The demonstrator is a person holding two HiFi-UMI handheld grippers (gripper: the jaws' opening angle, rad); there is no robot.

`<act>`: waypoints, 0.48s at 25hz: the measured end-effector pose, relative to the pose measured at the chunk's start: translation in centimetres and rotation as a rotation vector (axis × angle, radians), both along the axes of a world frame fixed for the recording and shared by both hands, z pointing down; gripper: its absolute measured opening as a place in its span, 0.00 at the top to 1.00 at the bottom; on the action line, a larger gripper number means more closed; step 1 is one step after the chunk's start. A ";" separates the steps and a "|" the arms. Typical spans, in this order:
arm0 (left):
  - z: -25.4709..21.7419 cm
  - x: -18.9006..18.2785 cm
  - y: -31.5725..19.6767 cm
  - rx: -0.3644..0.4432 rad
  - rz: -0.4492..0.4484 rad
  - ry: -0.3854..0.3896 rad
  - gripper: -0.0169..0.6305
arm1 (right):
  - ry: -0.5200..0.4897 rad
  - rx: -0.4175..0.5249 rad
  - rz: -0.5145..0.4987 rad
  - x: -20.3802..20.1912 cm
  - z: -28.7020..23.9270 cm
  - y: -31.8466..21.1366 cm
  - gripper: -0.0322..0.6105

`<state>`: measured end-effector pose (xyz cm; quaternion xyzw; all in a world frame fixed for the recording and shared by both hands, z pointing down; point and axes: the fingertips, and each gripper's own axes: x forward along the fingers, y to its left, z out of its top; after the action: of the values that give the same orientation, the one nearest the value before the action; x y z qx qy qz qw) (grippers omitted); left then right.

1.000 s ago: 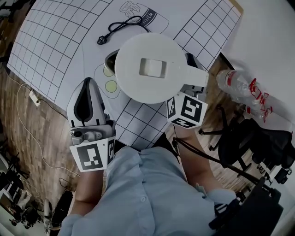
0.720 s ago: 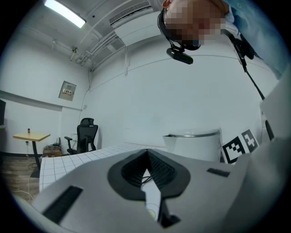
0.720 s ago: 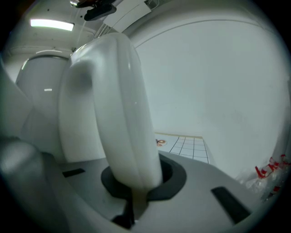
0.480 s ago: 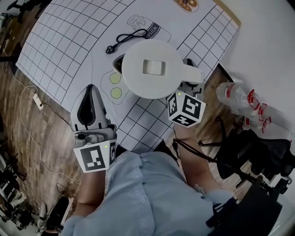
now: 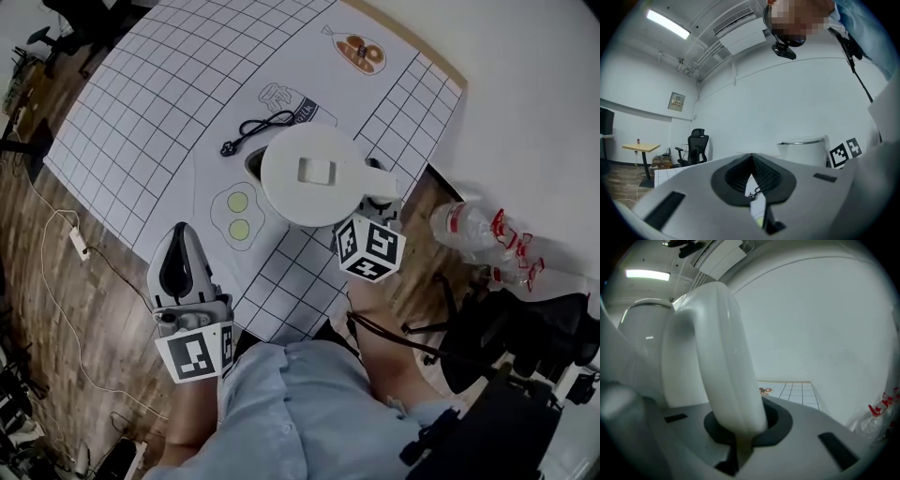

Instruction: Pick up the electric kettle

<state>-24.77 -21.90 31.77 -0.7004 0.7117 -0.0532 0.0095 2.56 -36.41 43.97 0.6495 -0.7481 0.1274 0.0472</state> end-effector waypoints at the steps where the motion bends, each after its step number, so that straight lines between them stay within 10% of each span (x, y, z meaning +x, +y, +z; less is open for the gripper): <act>1: -0.3 -0.2 0.3 0.006 -0.005 0.000 0.97 | 0.005 0.019 -0.008 -0.1 -0.8 -0.1 0.94; 12: -3.2 0.1 2.4 0.081 -0.043 0.011 0.97 | -0.084 0.081 -0.093 -1.5 -10.6 -2.1 0.94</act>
<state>-24.65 -19.53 28.54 -0.6841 0.7284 -0.0208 0.0328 1.06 -38.51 33.37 0.6096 -0.7832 0.1218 -0.0050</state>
